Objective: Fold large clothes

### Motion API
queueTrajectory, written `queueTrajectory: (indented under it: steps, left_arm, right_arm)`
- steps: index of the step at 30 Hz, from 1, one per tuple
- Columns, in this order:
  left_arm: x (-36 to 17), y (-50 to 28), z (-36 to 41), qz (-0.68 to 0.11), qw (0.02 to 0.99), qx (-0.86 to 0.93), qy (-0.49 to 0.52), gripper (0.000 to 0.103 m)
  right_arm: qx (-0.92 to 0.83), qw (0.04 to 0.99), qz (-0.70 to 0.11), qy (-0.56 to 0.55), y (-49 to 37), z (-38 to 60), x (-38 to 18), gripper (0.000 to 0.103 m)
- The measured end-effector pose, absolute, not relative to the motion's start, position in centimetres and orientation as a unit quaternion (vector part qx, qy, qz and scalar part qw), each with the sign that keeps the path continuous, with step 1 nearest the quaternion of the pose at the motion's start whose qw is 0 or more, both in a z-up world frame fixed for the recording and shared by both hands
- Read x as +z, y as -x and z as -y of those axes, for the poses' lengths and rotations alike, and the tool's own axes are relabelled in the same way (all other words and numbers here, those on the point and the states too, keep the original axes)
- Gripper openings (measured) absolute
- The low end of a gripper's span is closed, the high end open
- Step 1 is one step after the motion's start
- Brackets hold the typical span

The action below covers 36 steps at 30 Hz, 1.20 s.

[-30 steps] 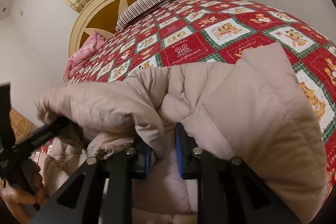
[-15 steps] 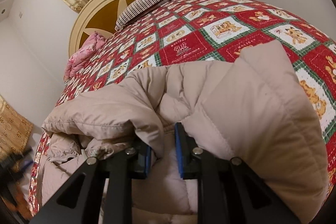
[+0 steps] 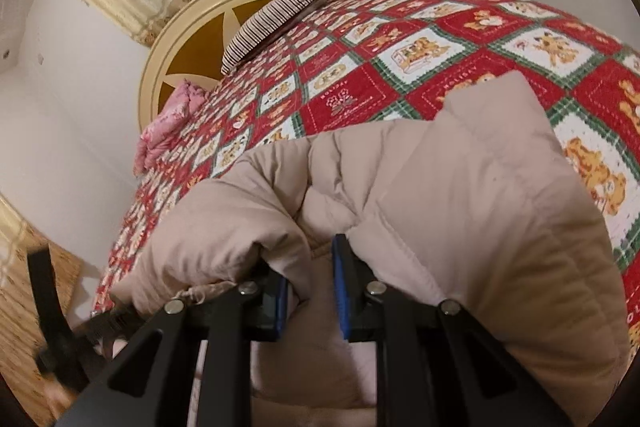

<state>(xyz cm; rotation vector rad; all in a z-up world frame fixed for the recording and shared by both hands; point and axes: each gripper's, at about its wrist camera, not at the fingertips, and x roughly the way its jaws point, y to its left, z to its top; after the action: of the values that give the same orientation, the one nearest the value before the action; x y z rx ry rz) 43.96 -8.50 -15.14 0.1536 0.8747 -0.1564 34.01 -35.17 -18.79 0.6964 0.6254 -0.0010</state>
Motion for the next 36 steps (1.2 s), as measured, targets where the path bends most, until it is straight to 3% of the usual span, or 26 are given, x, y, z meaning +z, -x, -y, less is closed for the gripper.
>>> queueTrajectory:
  steps: [4, 7, 12, 16, 17, 19, 20, 22, 24, 28, 36]
  left_arm:
    - [-15.6, -44.3, 8.5, -0.417, 0.904, -0.062, -0.072, 0.077]
    - [-15.7, -44.3, 8.0, -0.415, 0.905, -0.065, -0.069, 0.078]
    - [-15.8, -44.7, 8.0, -0.415, 0.905, -0.067, -0.063, 0.078]
    - [-15.7, -44.7, 8.1, -0.415, 0.905, -0.067, -0.066, 0.078]
    - [-15.7, -44.7, 8.1, -0.415, 0.905, -0.068, -0.064, 0.078]
    - [-15.7, -44.7, 8.1, -0.415, 0.905, -0.069, -0.063, 0.078]
    - [-15.7, -44.7, 8.1, -0.415, 0.905, -0.070, -0.061, 0.078]
    - [-15.6, -44.6, 7.8, -0.410, 0.907, -0.078, -0.050, 0.080]
    - [-15.7, -44.7, 7.9, -0.413, 0.906, -0.077, -0.053, 0.081]
    - [-15.9, -45.0, 8.4, -0.414, 0.906, -0.064, -0.067, 0.084]
    - [-16.4, -45.9, 9.2, -0.419, 0.902, -0.036, -0.095, 0.092]
  right_arm:
    - [0.002, 0.892, -0.307, -0.333, -33.5, 34.9, -18.2, 0.026]
    - [-0.031, 0.892, -0.297, -0.339, -30.4, 34.8, -16.3, 0.038]
    - [-0.062, 0.958, -0.200, -0.196, -26.5, 29.9, -8.8, 0.035]
    - [-0.035, 0.973, -0.181, -0.137, -29.9, 27.8, -4.4, 0.038]
    - [-0.033, 0.972, -0.205, -0.113, -31.5, 27.5, -4.4, 0.037]
    - [-0.020, 0.953, -0.297, -0.054, -36.4, 27.0, -6.6, 0.025]
    - [-0.008, 0.943, -0.329, -0.050, -37.6, 27.1, -8.3, 0.014]
    - [-0.015, 0.917, -0.398, -0.021, -39.9, 27.6, -13.5, 0.011]
    - [0.012, 0.923, -0.383, -0.022, -39.1, 28.7, -16.7, 0.009]
    - [0.055, 0.913, -0.381, -0.139, -39.1, 32.0, -17.6, 0.009]
    - [0.031, 0.912, -0.399, -0.097, -39.8, 30.0, -17.7, 0.008]
